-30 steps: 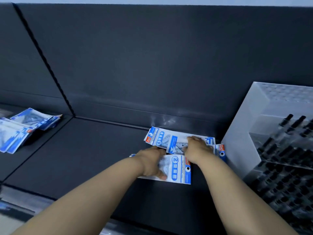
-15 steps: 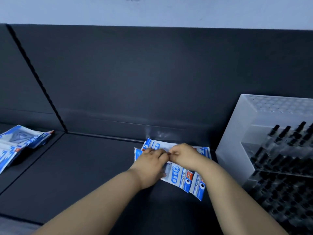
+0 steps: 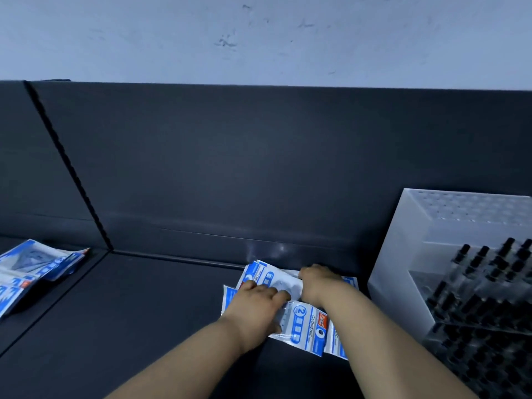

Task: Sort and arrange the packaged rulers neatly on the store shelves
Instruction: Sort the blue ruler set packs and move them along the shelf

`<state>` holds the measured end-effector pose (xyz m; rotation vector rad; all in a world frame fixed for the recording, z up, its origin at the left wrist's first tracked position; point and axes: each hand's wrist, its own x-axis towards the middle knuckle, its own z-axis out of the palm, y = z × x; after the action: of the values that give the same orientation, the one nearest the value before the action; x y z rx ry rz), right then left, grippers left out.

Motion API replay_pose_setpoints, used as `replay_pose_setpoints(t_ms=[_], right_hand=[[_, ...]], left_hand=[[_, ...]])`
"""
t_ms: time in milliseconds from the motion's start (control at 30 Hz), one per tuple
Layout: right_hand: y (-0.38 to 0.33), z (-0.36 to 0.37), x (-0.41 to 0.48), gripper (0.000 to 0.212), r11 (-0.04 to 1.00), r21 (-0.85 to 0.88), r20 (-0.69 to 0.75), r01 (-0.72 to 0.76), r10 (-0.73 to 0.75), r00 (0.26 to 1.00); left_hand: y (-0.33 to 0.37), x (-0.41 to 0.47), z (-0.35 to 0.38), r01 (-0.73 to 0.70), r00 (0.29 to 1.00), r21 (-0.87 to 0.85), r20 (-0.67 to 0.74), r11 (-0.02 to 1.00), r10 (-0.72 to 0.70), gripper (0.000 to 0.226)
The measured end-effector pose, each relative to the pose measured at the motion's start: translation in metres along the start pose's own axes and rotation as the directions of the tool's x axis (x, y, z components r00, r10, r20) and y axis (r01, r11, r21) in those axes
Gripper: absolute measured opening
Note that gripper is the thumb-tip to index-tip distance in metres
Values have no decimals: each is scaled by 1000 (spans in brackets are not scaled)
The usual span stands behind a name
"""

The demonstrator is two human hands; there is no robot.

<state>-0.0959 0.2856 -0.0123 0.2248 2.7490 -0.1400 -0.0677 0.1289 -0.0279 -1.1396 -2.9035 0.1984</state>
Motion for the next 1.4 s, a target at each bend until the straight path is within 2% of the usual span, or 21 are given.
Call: replay_pose_setpoints(t_ms=[100, 200, 333, 467, 533, 600, 800, 933, 1033, 1133, 1167, 1233, 1267, 1333, 1400], right_hand=[[1, -3, -1, 56, 998, -61, -3, 5, -5, 1000], [1, -7, -8, 53, 994, -105, -41, 11, -16, 999], [4, -12, -21, 47, 989, -150, -83, -8, -5, 997], [11, -18, -36, 32, 999, -39, -44, -36, 34, 998], [15, -19, -42, 27, 1000, 5, -37, -20, 20, 999], [17, -20, -48, 24, 999, 43, -60, 1, 2, 998], [19, -10, -62, 36, 991, 131, -117, -5, 21, 993], [18, 1, -72, 46, 987, 155, -198, 40, -9, 980], [17, 12, -78, 43, 958, 264, -172, 106, -62, 983], [14, 19, -82, 8, 878, 454, -150, 152, -92, 984], [14, 18, -82, 8, 846, 509, -147, 156, -93, 985], [14, 15, -77, 28, 789, 600, -155, 131, -45, 987], [15, 12, -70, 31, 806, 580, -204, 119, 3, 979], [18, 7, -52, 27, 902, 430, -278, 37, 94, 956], [18, 8, -33, 47, 951, 306, -195, -44, 108, 975]], left_hand=[[2, 1, -2, 17, 1000, -5, 19, 1000, -17, 51], [2, 4, -2, 5, 1000, -9, -23, 1000, -6, 53], [-2, 4, 11, -75, 959, -22, -277, 997, 66, 68], [-1, 4, 16, -62, 941, -38, -336, 997, 45, 64], [1, 4, 14, -44, 952, -14, -303, 999, 37, 59], [1, 5, 12, -53, 961, -64, -274, 997, 34, 56], [3, 6, 19, -68, 928, -51, -370, 996, 45, 59], [0, 2, 25, -179, 860, -35, -490, 983, 139, 33], [-2, -3, 25, -235, 833, -97, -533, 967, 149, 25], [-5, -12, 24, -210, 859, -203, -506, 956, 82, 28], [-8, -14, 24, -201, 878, -224, -472, 953, 75, 31], [-13, -19, 24, -222, 905, -225, -410, 949, 115, 33], [-17, -21, 24, -239, 908, -212, -394, 947, 141, 29], [-24, -27, 20, -260, 926, -235, -335, 937, 173, 20], [-31, -32, 14, -251, 948, -292, -266, 923, 174, 16]])
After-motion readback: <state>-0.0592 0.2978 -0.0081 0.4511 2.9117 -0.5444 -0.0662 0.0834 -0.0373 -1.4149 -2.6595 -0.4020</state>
